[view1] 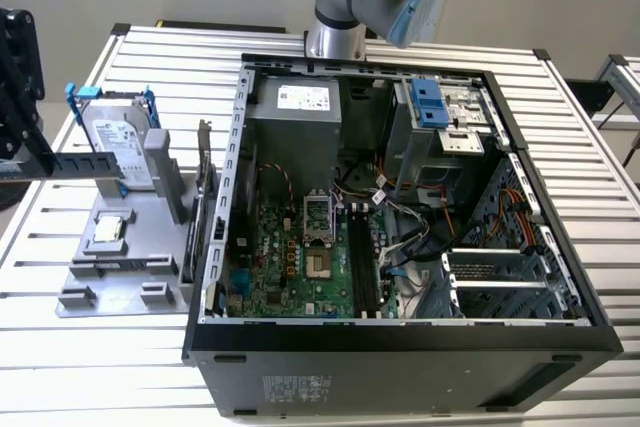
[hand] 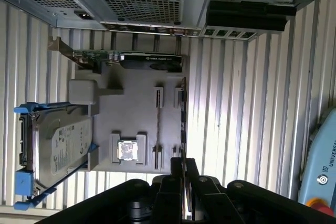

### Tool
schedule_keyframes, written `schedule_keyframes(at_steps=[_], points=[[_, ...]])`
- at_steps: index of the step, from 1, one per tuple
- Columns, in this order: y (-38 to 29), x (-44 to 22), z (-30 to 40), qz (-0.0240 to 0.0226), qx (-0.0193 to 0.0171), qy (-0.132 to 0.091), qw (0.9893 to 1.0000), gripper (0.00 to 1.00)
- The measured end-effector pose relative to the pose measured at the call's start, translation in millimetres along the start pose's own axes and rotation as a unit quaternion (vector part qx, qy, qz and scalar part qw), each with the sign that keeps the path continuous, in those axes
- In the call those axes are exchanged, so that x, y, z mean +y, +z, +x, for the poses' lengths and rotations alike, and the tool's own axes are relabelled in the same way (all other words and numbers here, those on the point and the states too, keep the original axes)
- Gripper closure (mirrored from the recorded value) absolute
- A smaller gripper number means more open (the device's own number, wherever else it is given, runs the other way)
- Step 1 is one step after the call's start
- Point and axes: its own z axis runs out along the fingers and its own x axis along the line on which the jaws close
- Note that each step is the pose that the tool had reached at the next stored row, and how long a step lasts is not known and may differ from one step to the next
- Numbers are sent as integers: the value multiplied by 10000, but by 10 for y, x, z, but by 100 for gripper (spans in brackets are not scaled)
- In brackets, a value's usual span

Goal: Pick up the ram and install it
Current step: 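Pick up the ram and move it above insertion slot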

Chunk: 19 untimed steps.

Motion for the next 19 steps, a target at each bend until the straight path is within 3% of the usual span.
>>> schedule_keyframes(at_steps=[19], points=[[0, 50, -2, 0, -1, 0, 10000, 100]])
